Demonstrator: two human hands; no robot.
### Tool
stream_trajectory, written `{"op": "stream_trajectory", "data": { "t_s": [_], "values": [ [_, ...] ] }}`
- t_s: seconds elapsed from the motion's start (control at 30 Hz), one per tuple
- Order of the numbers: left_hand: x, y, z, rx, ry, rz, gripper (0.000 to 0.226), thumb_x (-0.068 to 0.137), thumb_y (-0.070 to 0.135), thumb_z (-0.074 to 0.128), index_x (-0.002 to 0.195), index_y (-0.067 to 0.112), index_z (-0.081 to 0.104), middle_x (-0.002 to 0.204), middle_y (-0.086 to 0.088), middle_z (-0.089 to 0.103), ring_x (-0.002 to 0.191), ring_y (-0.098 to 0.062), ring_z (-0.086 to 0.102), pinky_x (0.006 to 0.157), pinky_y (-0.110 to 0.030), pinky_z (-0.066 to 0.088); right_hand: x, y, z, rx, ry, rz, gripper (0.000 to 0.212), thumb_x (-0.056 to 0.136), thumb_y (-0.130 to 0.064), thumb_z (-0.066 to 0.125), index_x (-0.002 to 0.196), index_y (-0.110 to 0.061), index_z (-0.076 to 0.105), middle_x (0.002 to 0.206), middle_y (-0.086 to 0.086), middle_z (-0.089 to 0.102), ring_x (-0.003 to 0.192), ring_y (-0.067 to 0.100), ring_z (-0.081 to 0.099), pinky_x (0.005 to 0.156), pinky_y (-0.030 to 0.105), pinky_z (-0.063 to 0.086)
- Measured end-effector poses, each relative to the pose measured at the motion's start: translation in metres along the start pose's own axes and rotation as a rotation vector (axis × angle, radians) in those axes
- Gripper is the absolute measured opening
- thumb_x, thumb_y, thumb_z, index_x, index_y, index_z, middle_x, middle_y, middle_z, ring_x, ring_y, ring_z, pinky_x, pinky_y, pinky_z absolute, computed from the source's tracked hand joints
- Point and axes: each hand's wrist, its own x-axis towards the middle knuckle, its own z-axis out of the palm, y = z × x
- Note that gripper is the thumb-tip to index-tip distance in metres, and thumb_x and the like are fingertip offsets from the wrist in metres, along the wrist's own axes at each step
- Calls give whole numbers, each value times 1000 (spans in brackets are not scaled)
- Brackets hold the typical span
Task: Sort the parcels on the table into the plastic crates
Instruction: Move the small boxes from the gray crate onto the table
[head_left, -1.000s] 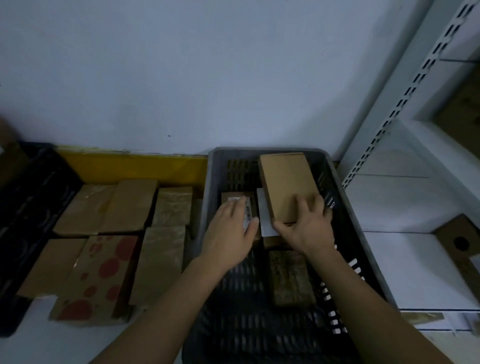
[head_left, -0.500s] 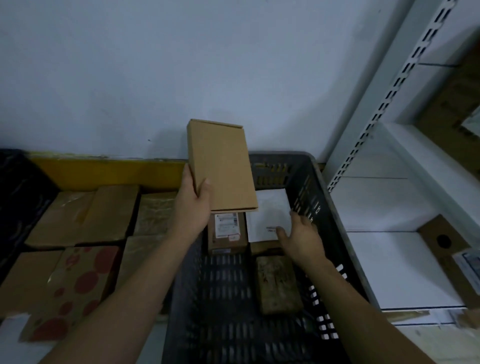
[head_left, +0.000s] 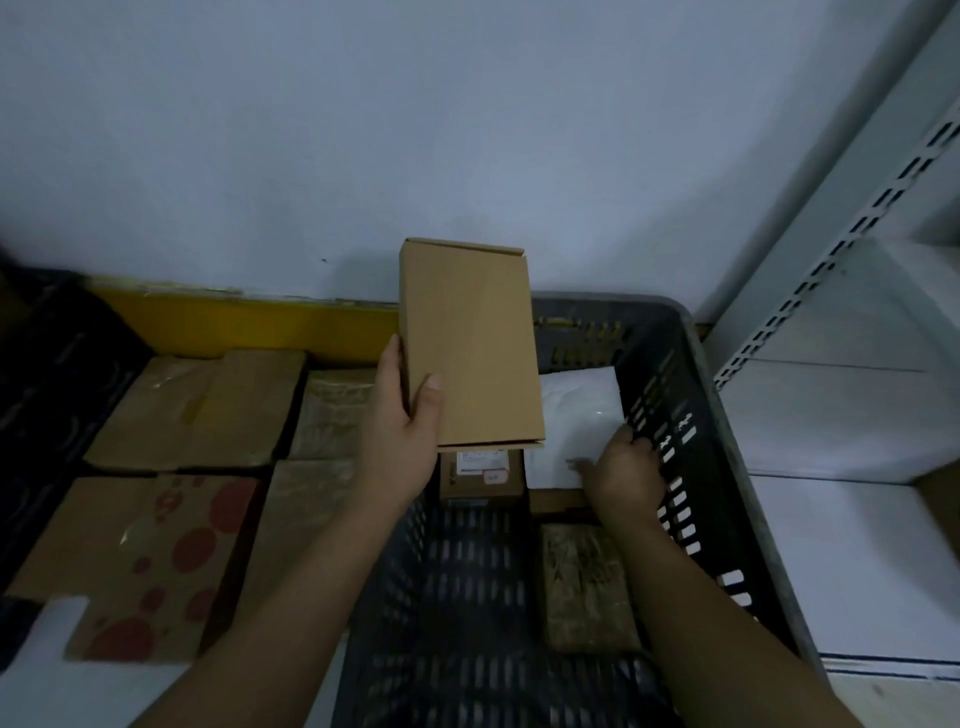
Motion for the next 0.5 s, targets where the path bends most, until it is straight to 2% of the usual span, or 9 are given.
{"op": "stream_trajectory", "data": {
  "t_s": [0.07,0.1,0.2,0.27,0.33,0.4,0.5],
  "values": [
    [1,-3,1,1,-1,4,70,111,41,52,170,29,17,159,7,49,134,-12,55,105,-33,50,1,2,-5,59,28,-17,71,92,-28,78,147,1,44,133,27,60,115,44,63,84,49,61],
    [1,-3,2,6,2,-2,70,111,40,52,170,29,17,159,6,49,134,-12,55,105,-34,50,2,3,-9,102,37,-21,62,95,-19,73,147,2,45,132,28,61,112,44,65,83,48,62],
    [3,-2,2,-1,10,-4,68,111,40,52,170,29,19,156,7,50,131,-12,56,99,-29,50,2,6,-26,303,56,-8,37,103,-13,62,136,3,56,126,27,64,104,42,67,78,42,58],
    [4,-2,2,-19,24,0,67,110,39,53,169,29,22,153,8,52,125,-9,59,92,-23,50,-3,5,-44,420,70,-26,21,106,-11,56,122,0,62,115,23,68,93,35,65,69,36,50],
    [5,-1,1,-60,48,-20,64,110,39,54,167,29,27,146,13,54,116,3,59,87,-18,49,-13,0,-70,513,94,-51,15,108,-9,51,113,-3,64,104,14,70,84,27,60,61,30,41],
    [4,0,-3,-139,92,-46,59,110,38,56,164,31,34,136,19,54,110,12,55,86,-16,48,-26,-6,-100,589,146,-84,15,109,-9,50,109,-7,64,97,8,67,83,25,60,59,28,39],
    [3,1,-23,-293,211,-105,52,109,34,59,159,30,45,135,16,60,115,4,60,98,-26,53,-46,-20,-146,645,273,-166,20,110,-14,52,121,-9,67,102,1,65,91,23,62,71,32,44]
  ]
}}
